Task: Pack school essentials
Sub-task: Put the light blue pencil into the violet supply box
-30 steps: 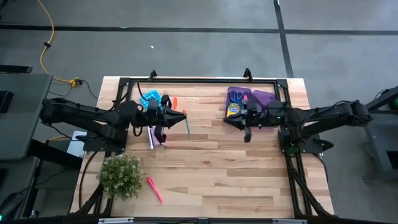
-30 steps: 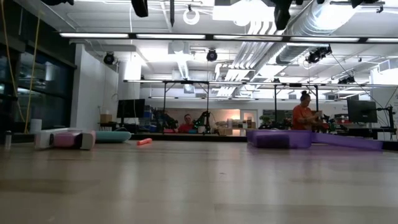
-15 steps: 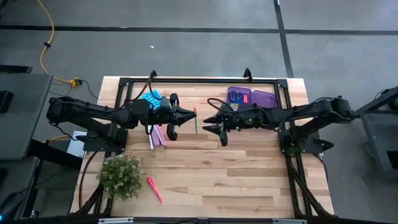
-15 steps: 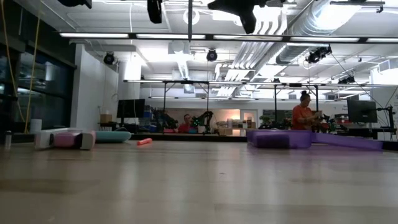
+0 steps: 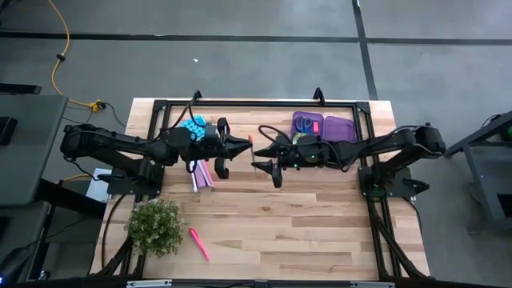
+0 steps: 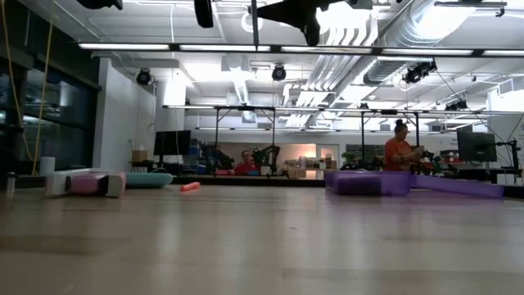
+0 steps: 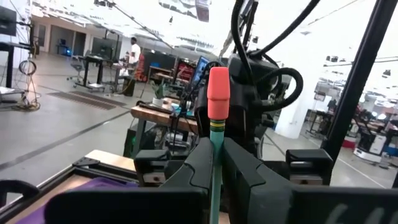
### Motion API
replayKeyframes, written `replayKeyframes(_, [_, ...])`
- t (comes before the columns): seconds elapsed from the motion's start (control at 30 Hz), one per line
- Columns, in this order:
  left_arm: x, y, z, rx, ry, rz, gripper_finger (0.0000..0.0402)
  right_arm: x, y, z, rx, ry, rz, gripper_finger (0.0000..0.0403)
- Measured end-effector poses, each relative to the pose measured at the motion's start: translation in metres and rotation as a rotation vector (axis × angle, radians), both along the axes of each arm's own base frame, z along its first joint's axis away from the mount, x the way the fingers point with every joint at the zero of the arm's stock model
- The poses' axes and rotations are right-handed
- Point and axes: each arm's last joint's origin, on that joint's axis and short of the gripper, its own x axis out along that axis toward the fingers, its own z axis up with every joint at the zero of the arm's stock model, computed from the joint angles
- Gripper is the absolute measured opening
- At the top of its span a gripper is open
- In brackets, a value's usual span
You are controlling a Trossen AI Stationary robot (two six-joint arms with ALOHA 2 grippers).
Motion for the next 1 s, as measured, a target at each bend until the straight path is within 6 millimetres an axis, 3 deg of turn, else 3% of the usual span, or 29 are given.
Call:
replayKeyframes(0.7, [0.008, 0.001, -0.008, -0.016, 0.006, -0.020, 0.0005, 0.005, -0.004, -0.002, 0.006, -0.025, 0.056, 0.0113])
replayKeyframes(1.0, [0.009, 0.001, -0.010, -0.026, 0.028, -0.025, 0.0005, 0.005, -0.004, -0.002, 0.015, -0.022, 0.080, 0.0043])
